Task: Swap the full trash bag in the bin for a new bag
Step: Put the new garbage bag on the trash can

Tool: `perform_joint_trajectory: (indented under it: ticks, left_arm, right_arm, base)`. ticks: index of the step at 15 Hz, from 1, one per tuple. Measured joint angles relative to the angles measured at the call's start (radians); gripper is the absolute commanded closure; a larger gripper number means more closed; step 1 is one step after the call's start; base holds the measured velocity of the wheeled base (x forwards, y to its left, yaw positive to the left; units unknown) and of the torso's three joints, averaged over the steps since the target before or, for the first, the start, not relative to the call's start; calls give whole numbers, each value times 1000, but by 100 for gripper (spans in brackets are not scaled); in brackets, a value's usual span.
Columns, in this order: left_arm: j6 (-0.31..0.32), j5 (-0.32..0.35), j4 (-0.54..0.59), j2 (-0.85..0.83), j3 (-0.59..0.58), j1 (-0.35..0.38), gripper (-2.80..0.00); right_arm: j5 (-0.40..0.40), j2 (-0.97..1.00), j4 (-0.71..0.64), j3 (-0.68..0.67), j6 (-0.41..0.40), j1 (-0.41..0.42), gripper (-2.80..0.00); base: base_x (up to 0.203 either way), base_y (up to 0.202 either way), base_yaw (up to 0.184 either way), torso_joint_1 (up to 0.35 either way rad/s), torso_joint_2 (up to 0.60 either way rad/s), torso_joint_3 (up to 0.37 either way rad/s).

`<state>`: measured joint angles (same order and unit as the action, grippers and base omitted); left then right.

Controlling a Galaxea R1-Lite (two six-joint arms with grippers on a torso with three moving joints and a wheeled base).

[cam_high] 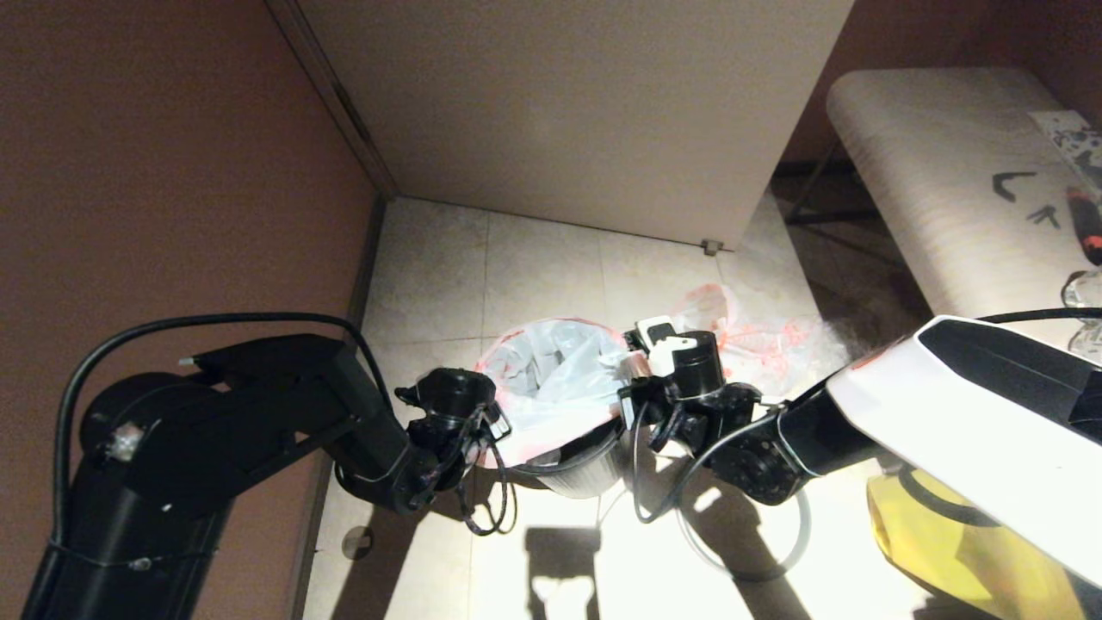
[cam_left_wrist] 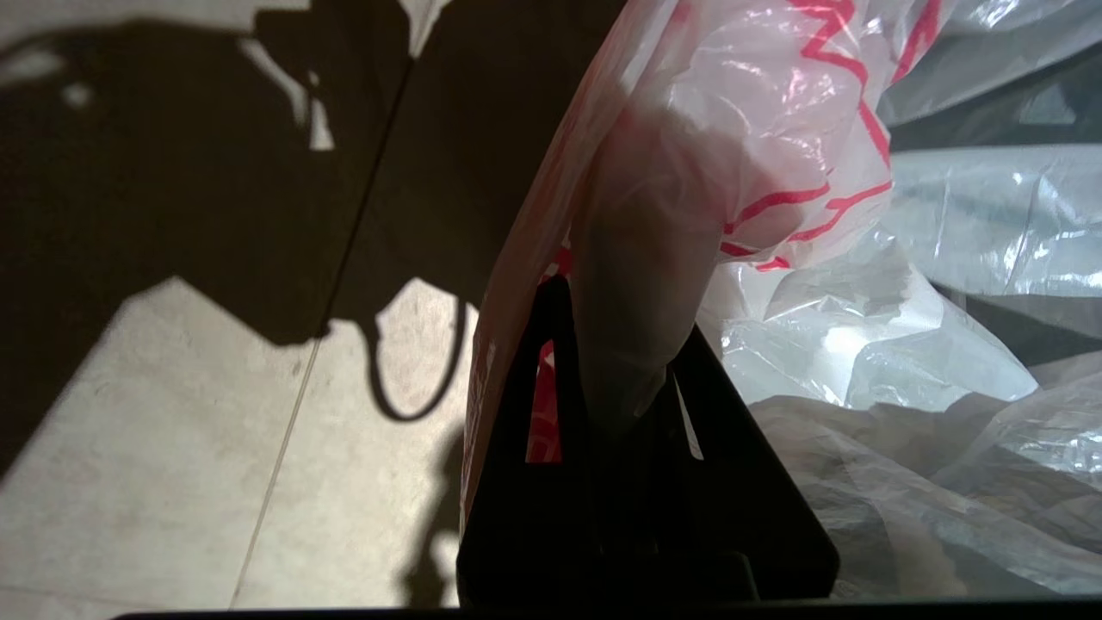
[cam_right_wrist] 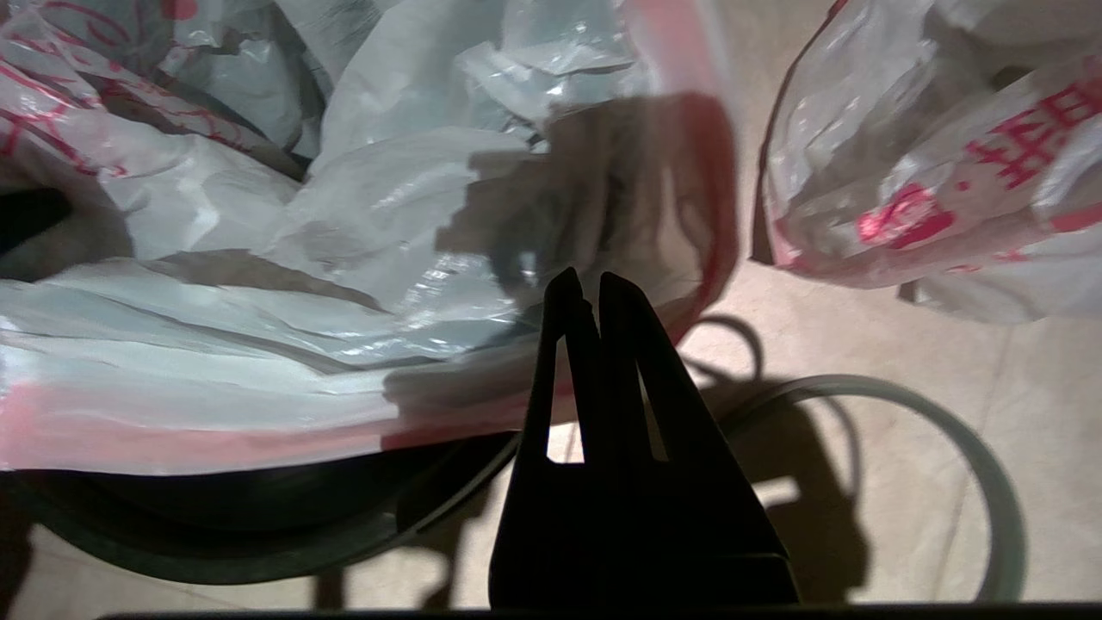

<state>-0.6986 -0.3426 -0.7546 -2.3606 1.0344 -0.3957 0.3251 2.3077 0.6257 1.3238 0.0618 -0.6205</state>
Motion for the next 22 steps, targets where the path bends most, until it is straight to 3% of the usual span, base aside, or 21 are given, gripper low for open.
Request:
perform_joint_trajectory:
  ticks: [5, 10, 15, 21, 22]
  left_arm:
    - [-5, -3, -3, 1, 11, 5, 0]
    - [-12, -21, -5, 4, 11, 1, 0]
    - [-35, -53, -6, 22, 18, 0, 0]
    - [-35, -88, -97, 3, 28, -1, 0]
    - [-34, -101, -125, -6, 31, -1, 0]
  right_arm:
    - [0, 56, -198, 183, 133, -31, 0]
    - [-1, -29, -205, 74, 206, -50, 0]
    - [-1, -150, -209, -9, 218, -63, 0]
    - [-4, -79, -203, 24, 264, -118, 0]
    - [-3, -54, -202, 38, 274, -126, -250]
  base:
    - [0, 0, 0, 0, 0, 0]
    - [0, 0, 0, 0, 0, 0]
    - [0, 0, 0, 0, 0, 0]
    - [0, 0, 0, 0, 0, 0]
    - [0, 0, 0, 0, 0, 0]
